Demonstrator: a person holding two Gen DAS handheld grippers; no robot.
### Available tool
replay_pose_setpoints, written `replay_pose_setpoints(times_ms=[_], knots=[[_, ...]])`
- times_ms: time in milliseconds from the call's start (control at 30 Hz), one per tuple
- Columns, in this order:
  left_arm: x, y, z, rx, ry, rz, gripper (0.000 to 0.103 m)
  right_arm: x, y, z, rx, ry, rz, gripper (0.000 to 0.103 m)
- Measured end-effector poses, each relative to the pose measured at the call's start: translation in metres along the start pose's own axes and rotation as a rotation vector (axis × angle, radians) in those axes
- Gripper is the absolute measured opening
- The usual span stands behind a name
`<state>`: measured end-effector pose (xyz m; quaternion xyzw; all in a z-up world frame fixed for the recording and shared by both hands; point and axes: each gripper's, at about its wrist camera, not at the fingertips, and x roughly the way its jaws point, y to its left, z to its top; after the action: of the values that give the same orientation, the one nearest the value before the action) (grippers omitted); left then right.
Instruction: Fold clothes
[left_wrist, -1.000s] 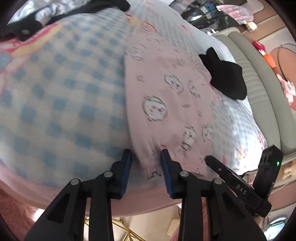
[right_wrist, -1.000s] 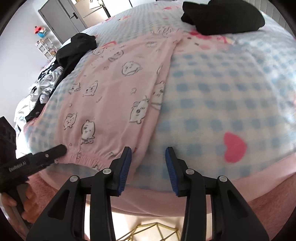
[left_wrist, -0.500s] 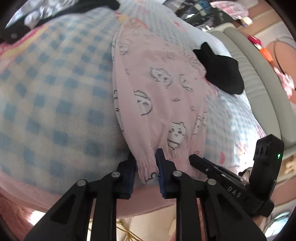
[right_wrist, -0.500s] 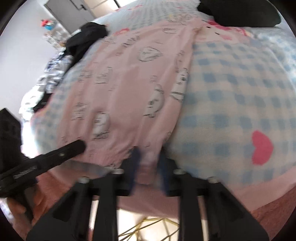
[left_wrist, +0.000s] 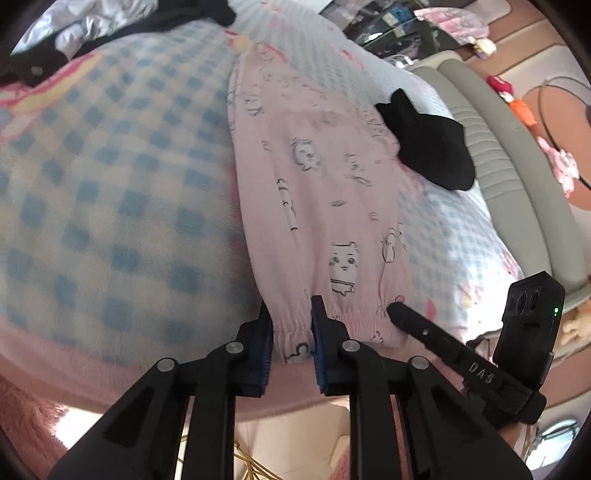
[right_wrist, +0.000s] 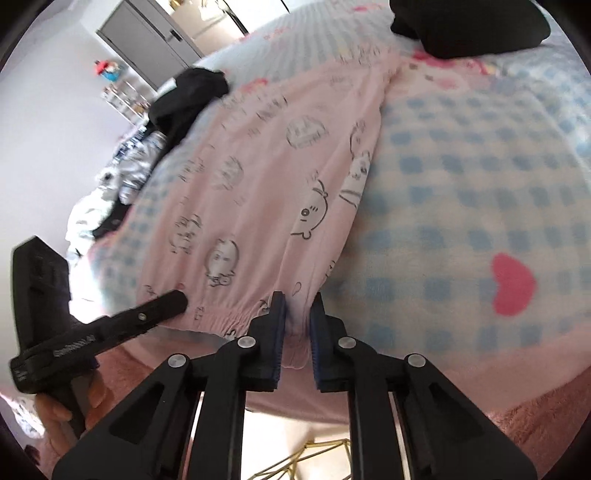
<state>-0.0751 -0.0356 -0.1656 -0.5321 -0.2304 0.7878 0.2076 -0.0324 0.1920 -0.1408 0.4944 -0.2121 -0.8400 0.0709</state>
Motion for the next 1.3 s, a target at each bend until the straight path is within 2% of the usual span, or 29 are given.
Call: replay_pose_setpoints(times_ms=[100,300,400,433,533,600,633,767,833,867,967,1000,1100,1200,1300], knots=[[-0.002,-0.002,-0.006,0.001,0.018,-0.017,0.019,-0.015,-0.001,-0.006,0.008,-0.018,0.008,0.011],[0.005,0.007,-0.017,0.014,0.076,0.001,0.022,-0.007,-0.004,-0.022,0.012,0.028,-0.016,0.011],[0.003,0.014,-0.017,0.000,0.088,0.026,0.037,-0.006,-0.013,-0.024,0.006,0.044,-0.026,0.011],[0.000,0.017,-0.016,-0.009,0.078,0.033,0.037,-0.006,-0.015,-0.023,0.003,0.052,-0.047,0.013],[-0.022,0.027,-0.008,-0.044,-0.007,0.055,0.037,-0.030,-0.027,-0.020,0.079,-0.065,-0.097,0.013],[-0.035,0.028,0.001,-0.031,-0.066,0.078,0.037,-0.047,-0.028,-0.015,0.079,-0.150,-0.098,0.023],[-0.038,0.026,0.006,-0.015,-0.083,0.086,0.037,-0.045,-0.028,-0.010,0.053,-0.145,-0.120,0.027],[-0.026,-0.004,0.022,0.122,-0.086,0.064,0.035,-0.026,-0.026,0.008,-0.034,-0.102,-0.150,0.027],[-0.009,-0.020,0.025,0.161,-0.074,0.027,0.035,-0.008,-0.027,0.016,-0.063,-0.075,-0.167,0.026],[0.003,-0.027,0.025,0.183,-0.057,0.032,0.035,0.001,-0.027,0.017,-0.070,-0.062,-0.187,0.025],[0.039,-0.033,0.021,0.236,0.004,0.176,0.035,0.018,-0.033,0.018,-0.065,-0.041,-0.228,0.020],[0.042,-0.030,0.019,0.238,0.008,0.209,0.032,0.017,-0.037,0.017,-0.049,-0.046,-0.226,0.019],[0.030,-0.019,0.014,0.201,-0.025,0.218,0.027,0.008,-0.050,0.009,-0.020,-0.065,-0.242,0.017],[0.016,-0.014,0.012,0.172,-0.053,0.225,0.027,0.000,-0.055,0.003,-0.023,-0.071,-0.287,0.017],[0.006,-0.021,0.015,0.202,-0.078,0.190,0.027,-0.014,-0.054,0.010,0.006,-0.103,-0.256,0.018]])
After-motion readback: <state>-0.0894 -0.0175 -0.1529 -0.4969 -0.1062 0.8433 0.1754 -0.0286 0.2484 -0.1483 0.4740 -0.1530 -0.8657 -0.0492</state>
